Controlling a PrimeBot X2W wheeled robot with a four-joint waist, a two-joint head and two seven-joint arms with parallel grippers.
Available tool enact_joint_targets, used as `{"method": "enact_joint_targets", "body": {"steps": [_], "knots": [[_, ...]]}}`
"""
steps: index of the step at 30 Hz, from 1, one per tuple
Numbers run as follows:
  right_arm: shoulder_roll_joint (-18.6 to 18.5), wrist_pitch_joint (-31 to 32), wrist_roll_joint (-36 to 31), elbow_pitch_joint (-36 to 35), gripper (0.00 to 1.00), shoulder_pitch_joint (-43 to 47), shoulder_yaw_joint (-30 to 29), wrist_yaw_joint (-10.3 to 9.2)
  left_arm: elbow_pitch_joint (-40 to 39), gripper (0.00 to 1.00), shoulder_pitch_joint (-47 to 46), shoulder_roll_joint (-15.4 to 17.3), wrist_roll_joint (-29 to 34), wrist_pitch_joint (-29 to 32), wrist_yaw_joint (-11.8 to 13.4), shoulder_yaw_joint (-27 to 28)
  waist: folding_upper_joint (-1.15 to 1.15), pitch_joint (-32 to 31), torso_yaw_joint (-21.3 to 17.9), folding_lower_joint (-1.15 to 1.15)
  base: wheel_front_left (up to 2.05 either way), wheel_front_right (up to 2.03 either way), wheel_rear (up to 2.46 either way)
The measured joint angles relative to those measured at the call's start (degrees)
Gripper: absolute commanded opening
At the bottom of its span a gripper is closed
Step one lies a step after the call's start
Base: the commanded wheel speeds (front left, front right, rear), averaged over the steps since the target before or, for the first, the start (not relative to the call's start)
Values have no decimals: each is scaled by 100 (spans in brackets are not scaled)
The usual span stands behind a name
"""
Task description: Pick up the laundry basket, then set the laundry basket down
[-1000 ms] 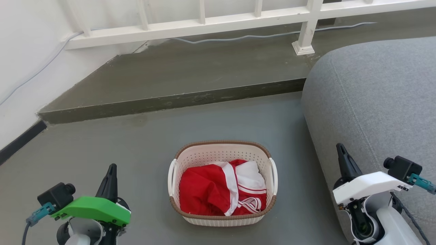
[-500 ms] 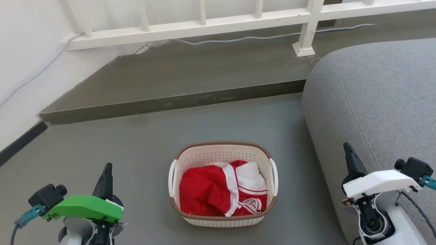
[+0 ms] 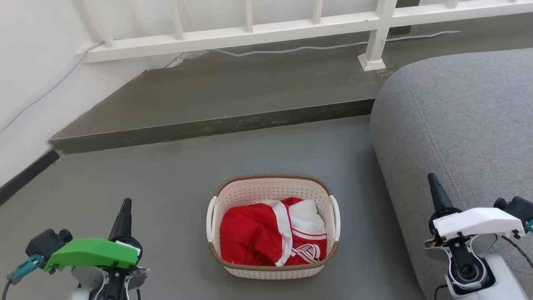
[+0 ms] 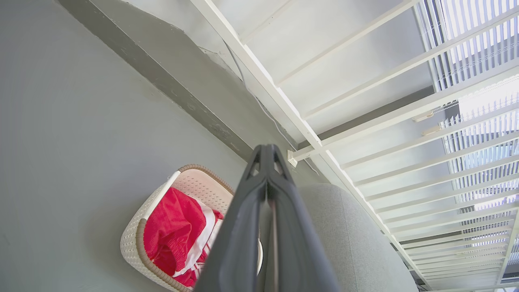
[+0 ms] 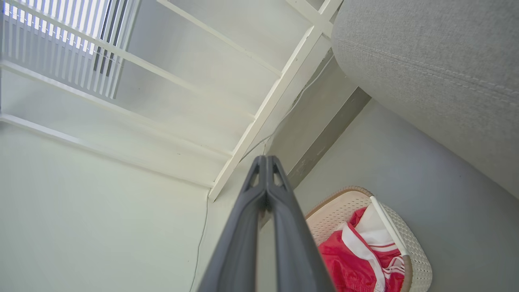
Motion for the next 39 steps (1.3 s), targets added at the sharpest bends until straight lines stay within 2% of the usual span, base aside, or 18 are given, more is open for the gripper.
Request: {"method": "enact_joint_targets", "body": {"steps": [39], "knots": [[160, 692, 2375, -101, 0, -9, -851, 300, -155, 0, 0, -76, -2074, 676, -142, 670, 0, -74, 30, 0, 0, 0, 0]]}}
